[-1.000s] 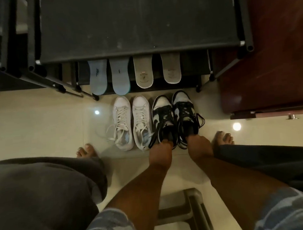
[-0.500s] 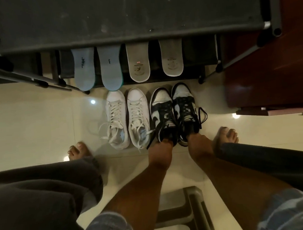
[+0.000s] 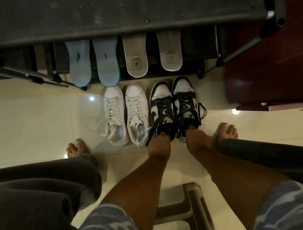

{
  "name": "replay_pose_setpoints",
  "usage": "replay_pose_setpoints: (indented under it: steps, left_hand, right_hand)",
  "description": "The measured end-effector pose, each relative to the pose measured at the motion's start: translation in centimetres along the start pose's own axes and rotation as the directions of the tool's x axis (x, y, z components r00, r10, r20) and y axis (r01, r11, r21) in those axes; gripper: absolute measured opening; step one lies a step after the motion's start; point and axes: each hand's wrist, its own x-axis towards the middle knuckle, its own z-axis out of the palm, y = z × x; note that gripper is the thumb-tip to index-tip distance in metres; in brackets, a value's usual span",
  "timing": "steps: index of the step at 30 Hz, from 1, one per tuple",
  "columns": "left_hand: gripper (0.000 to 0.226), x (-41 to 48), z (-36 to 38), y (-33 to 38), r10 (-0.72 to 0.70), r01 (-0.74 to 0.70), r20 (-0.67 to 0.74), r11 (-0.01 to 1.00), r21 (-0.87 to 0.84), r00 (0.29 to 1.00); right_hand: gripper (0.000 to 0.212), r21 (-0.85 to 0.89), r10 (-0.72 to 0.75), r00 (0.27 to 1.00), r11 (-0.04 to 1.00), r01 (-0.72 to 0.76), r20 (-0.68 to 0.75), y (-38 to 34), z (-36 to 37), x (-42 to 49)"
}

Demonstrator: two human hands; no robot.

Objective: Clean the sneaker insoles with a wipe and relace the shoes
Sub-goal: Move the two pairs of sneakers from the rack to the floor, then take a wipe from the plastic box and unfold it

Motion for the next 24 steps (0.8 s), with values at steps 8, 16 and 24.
replay_pose_setpoints:
  steps: [8, 16, 24]
  left_hand:
    - [0.053, -3.6, -4.3, -0.2, 0.111, -0.106, -0.056, 0.991, 0.083, 0.992]
    - [0.045, -8.1, -14.5, 0.9, 0.145, -0.13, -0.204, 0.988, 0.085, 0.968]
    - [0.054, -14.9, -27.2, 6.1, 0.241, -0.194, -0.516, 0.97, 0.145, 0.822]
  right_hand:
    - [0.04, -0.019, -0.012, 0.991, 1.0, 0.015, 0.134, -1.8, -4.6, -1.7]
    - [0.033, 0.003, -0.18, 0.982, 0.984, 0.181, -0.061, 0.2, -13.7, -9.9]
    - [0.071, -0.039, -0.182, 0.82, 0.981, 0.192, -0.544, 3.7, -23.0, -19.7]
